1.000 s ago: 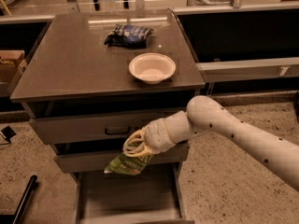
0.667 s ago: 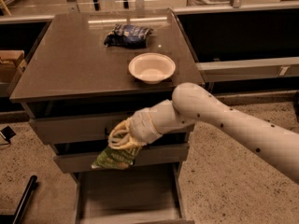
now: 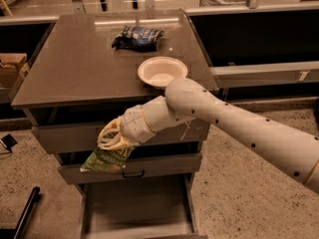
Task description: Pick green jalapeno chip bag from bottom drawer and place on counter
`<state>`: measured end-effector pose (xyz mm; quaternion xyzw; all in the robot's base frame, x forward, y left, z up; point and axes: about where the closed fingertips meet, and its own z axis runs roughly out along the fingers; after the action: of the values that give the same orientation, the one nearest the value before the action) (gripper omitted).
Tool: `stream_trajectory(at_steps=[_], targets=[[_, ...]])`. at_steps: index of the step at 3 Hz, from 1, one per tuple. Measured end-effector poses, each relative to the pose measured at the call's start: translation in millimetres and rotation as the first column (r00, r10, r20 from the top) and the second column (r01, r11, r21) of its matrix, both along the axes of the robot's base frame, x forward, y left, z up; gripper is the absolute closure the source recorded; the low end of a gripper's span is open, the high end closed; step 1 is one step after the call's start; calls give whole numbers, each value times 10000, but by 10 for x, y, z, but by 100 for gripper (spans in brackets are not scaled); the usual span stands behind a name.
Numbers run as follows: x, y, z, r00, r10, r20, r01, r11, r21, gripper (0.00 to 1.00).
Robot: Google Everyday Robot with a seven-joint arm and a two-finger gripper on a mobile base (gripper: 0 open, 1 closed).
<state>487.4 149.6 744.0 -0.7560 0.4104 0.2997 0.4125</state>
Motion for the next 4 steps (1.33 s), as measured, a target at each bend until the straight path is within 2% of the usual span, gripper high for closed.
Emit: stream_trajectory(at_steps=[1, 2, 3, 4], targets=[[149, 213, 139, 10000, 52, -76, -52, 10000, -35, 100], [383, 519, 474, 9996, -227, -189, 242, 9963, 819, 100], [609, 695, 870, 9960, -781, -423, 833, 9870, 1374, 100], [857, 769, 1295, 9915, -1245, -378, 1297, 9699, 2061, 100]])
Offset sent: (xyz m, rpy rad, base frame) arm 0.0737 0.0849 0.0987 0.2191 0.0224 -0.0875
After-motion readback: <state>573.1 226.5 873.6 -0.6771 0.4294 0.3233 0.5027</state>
